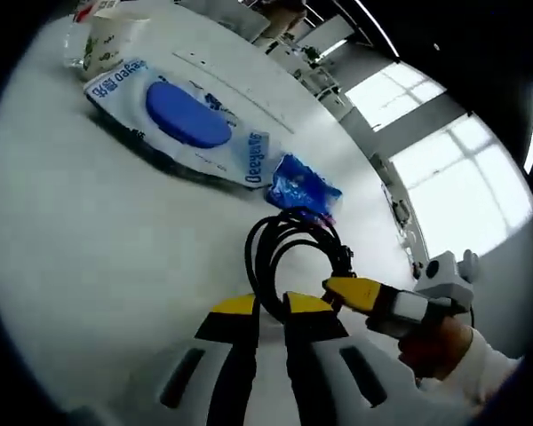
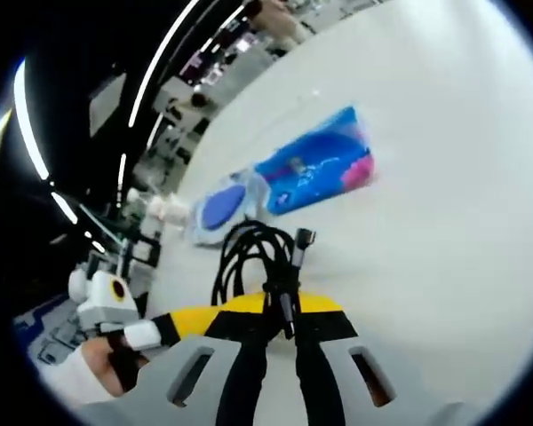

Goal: Arrange the tabletop items into an orderly group along one side of the table until the central work area is clear of visible clutter.

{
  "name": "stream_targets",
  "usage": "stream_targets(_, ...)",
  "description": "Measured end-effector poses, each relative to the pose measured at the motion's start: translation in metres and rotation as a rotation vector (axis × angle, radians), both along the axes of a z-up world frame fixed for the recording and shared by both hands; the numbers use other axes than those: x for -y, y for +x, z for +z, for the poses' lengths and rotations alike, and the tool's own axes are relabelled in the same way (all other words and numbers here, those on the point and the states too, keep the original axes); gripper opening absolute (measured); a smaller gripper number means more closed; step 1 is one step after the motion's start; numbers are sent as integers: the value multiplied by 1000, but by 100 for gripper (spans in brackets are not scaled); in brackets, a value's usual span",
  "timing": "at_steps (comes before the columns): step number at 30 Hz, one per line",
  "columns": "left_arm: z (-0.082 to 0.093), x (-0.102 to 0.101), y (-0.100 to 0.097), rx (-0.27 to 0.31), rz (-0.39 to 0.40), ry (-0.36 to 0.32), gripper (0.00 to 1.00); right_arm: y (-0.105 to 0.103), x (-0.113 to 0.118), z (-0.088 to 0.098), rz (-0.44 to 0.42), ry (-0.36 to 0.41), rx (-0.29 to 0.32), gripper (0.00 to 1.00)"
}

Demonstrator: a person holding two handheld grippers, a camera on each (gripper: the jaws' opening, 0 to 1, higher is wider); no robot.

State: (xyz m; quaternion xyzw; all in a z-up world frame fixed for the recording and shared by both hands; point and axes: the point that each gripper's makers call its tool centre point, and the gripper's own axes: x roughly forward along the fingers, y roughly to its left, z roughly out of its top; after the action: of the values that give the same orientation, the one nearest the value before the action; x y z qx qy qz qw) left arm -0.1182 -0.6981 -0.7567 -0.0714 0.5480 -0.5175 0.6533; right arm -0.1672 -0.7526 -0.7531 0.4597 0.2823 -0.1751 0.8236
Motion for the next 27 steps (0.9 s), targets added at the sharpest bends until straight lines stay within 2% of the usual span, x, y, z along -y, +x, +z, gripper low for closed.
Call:
stream_targets(11,-4,4,-2,12,-21,19,8,-5,5,-15,-14,6,-45,10)
stream_targets(13,-5,3,-3,17,-27,19,8,-5,5,-15,2,-25,-50,10)
stream_targets(15,-5,3,-3,18,-29,18,8,-6,9,-16,39,-105,-59,11)
stream_targets(20,-10,0,-6,36,-60,29,8,-4,7,-16,59,-138,-69,14)
stream_targets(25,-6,-2,-5,55,-78,21,9,-4,7,-12,89,-184,-71,23)
stream_targets(27,-4,-5,-4,92,-107,28,14,-4,9,-6,117,-225,-70,30)
